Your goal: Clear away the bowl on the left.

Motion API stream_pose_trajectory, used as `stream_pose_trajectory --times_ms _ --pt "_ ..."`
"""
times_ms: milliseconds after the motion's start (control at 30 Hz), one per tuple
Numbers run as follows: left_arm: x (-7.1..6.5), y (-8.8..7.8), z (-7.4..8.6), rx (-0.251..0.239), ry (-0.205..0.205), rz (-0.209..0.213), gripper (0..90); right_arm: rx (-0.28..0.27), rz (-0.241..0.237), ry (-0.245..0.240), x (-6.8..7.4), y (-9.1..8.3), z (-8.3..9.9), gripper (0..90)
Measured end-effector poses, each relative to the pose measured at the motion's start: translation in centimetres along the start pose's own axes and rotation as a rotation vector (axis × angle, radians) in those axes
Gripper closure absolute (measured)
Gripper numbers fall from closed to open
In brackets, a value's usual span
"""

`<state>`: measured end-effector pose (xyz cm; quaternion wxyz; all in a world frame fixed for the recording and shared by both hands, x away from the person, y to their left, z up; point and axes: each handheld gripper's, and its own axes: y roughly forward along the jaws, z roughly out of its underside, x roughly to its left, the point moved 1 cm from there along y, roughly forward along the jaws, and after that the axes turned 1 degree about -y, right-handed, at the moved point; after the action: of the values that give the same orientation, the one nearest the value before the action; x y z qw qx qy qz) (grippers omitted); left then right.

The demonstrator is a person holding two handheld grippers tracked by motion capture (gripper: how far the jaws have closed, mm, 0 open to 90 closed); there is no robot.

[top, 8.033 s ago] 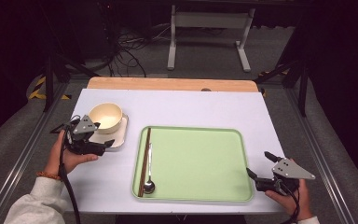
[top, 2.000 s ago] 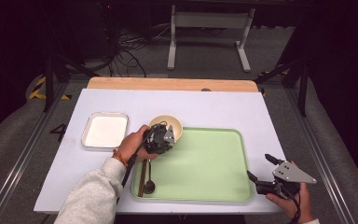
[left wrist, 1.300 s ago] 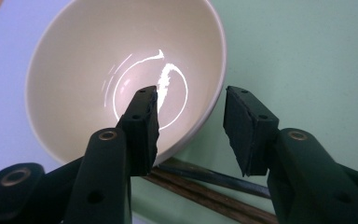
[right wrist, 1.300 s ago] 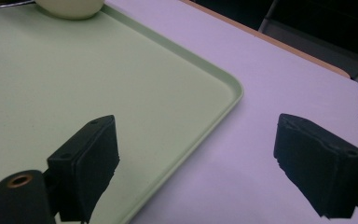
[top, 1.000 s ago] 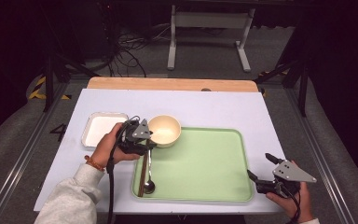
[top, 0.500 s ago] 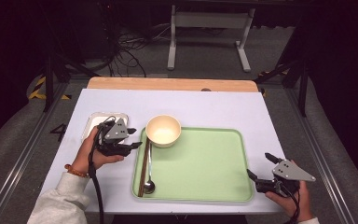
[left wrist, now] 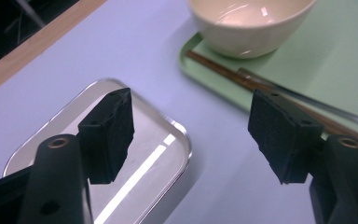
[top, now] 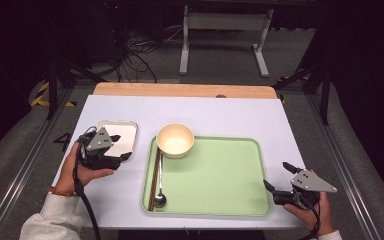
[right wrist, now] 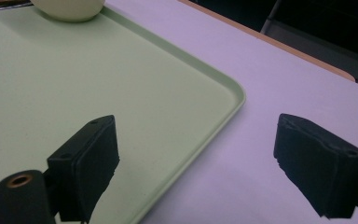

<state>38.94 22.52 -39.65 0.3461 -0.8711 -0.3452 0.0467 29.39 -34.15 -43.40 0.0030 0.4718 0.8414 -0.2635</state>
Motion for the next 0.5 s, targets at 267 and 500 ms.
stream_pose_trajectory --times_ms 267,500 --pt "3.4 -1.0 3.8 -0.028 -0.183 -0.046 26.4 0.003 -0.008 -0.005 0.1 0.3 -0.1 14.4" --pt "5.9 -1.6 6.9 -0.024 -0.348 -0.110 25.3 0.005 -0.017 -0.010 0.2 0.6 -0.3 14.4"
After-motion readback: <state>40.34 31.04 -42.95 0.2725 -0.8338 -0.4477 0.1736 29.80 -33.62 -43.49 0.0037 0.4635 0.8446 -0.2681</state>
